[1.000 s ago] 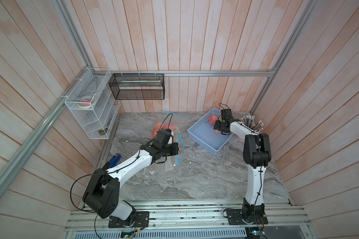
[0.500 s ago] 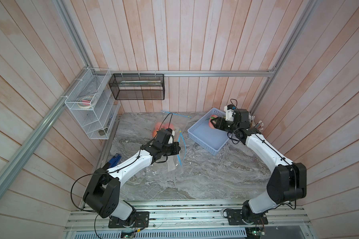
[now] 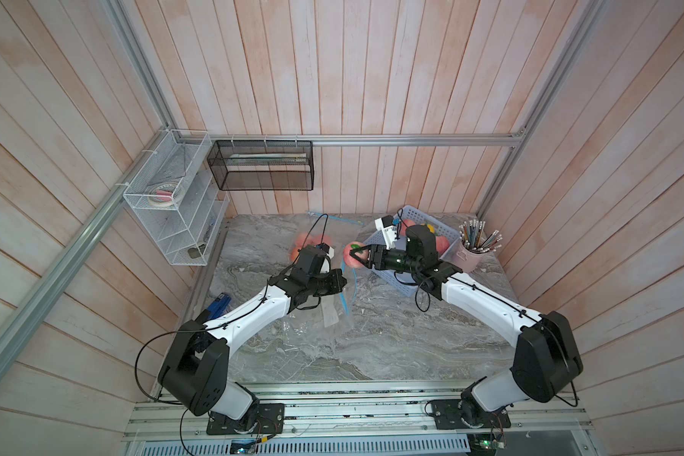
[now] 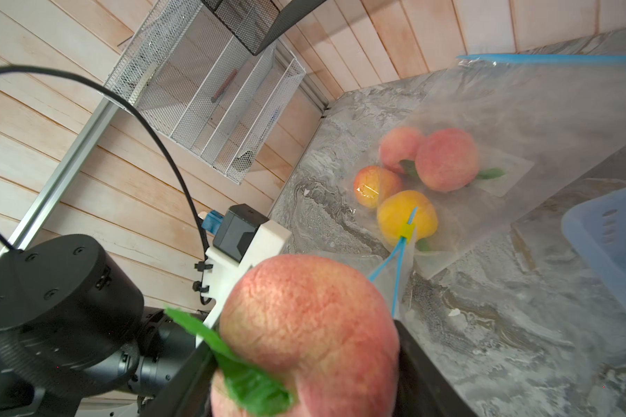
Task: Place the peach in a zip-top bag and seal the zipper
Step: Place the peach in the zipper food storage bag.
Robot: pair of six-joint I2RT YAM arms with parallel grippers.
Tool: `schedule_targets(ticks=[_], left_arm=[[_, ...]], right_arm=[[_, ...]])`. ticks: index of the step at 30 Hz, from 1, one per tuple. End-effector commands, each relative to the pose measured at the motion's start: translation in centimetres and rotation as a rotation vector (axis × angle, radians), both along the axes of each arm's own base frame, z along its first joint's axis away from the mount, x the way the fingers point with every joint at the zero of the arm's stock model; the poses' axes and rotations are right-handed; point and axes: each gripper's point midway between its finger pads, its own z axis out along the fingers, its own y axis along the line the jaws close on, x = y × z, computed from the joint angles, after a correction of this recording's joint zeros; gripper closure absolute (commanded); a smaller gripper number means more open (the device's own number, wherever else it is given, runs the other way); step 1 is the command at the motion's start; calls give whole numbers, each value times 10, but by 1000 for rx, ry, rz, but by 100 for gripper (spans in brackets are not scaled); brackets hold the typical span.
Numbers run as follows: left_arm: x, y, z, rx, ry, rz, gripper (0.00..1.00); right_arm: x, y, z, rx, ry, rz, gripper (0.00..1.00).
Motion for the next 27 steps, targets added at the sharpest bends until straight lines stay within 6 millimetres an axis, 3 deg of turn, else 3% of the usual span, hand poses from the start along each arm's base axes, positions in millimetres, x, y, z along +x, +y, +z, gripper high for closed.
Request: schedule_targets(ticks=[1,5,9,15,19,22,27], left_arm=[[2,-1,7,-27,-18,8,99],[4,4,19,-28,-39,33,100],[8,17,33,-6,-74,85,100],[8,27,60,-28,-136,124,100],[7,24,69,-50,-159,105,100],[7,23,66,-46,-152,96,100],[6,24,63,-39,-146,97,100]], right_arm=[[-5,11,-13,0,34,23,48],[-9,8,-33,-86,54,3,48],[-2,-10,-54,-228,61,-90,48],[-3,-20,-63,-316,54,-110,48],[-13,-8,-56,-317,23,-24,43],[-23,1,-40,-260,-11,47,29],[-20,-8,-12,-185,-72,-3,17]])
